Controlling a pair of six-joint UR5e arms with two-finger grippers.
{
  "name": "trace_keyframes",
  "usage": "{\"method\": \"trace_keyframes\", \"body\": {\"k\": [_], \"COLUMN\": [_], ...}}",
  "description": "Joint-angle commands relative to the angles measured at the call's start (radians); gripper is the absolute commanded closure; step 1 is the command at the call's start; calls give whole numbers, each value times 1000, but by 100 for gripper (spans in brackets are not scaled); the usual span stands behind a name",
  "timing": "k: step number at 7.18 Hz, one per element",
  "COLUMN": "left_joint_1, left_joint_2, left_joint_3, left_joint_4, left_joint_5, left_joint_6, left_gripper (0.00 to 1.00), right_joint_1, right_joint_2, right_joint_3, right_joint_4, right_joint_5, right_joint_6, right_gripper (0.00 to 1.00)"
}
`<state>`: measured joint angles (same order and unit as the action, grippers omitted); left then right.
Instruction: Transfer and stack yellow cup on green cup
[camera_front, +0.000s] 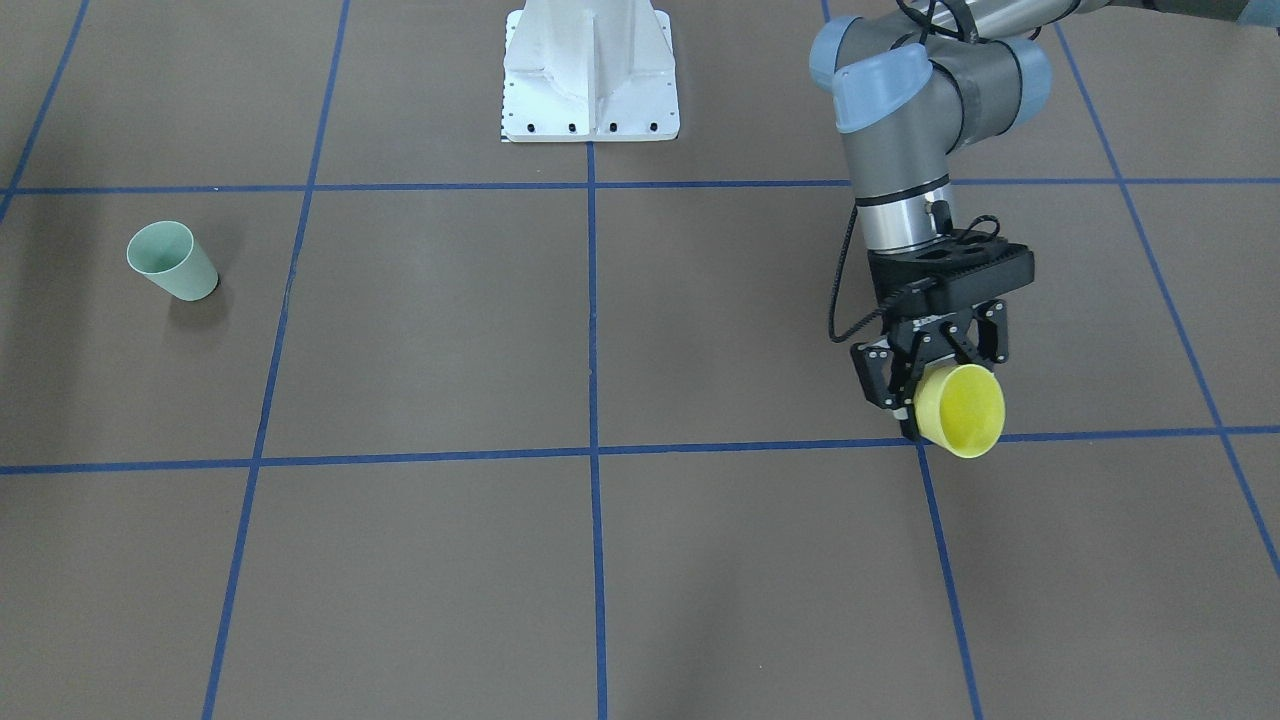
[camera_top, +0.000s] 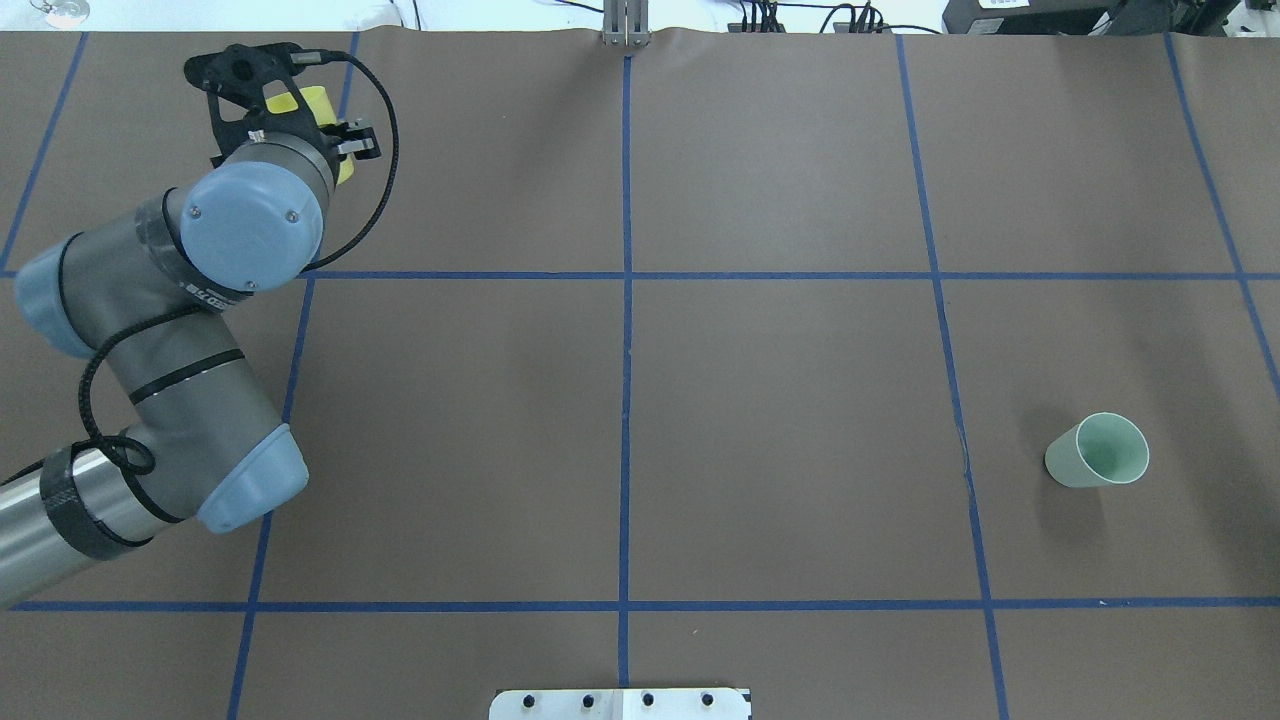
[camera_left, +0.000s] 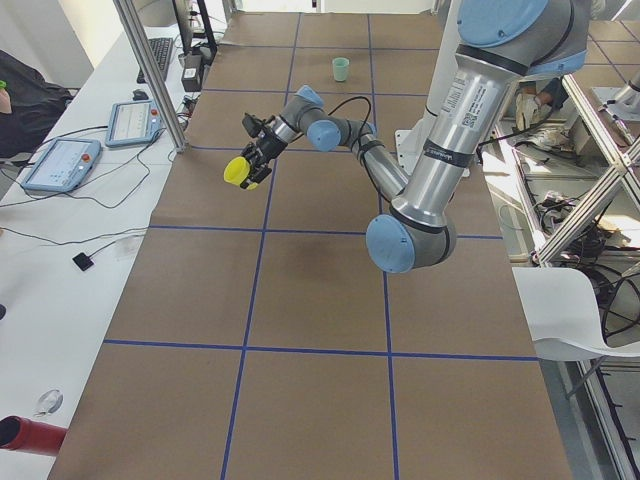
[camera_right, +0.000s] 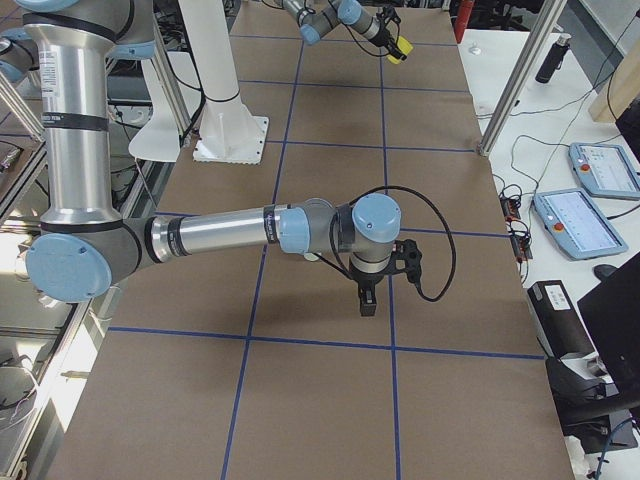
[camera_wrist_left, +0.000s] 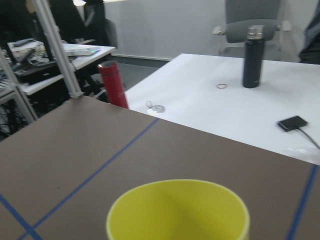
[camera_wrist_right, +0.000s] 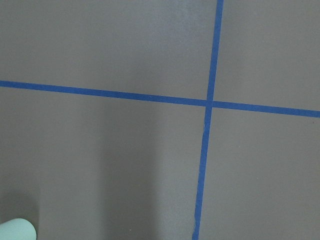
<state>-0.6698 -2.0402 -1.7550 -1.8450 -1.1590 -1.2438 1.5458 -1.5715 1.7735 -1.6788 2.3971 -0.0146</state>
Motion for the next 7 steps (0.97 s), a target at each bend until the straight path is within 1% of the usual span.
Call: {"method": "trace_keyframes", "body": {"k": [1,2,3,4,5,6,7], "left_joint_1": [49,59,91,140,189,225,242], "left_joint_2": [-4,-9,-41,-72,-78,-78,-75], "left_joint_3": [136,132,134,140,143,143,150], "left_joint_4": [-460,-515,-542,-609,-660,-687,-726], "left_joint_5": [-129,-180,-251,-273,-287,-304,-306], "left_joint_6": [169,187,188,188,208,336,399], "left_gripper": [100,100,100,100,100,100,100], "right_joint_1": [-9,-68,-108,-111,-149,-244,-307], "right_joint_2": [59,114,123,125,155,257,324], "right_joint_3": [59,57,44,35,31,-6,-22], "right_joint_4": [-7,-6,1,1,1,1,2], "right_joint_5": [-7,-18,6,66,92,65,60], "right_joint_6": [5,4,15,21,39,100,190], "right_gripper": [0,0,1,1,1,1,1]}}
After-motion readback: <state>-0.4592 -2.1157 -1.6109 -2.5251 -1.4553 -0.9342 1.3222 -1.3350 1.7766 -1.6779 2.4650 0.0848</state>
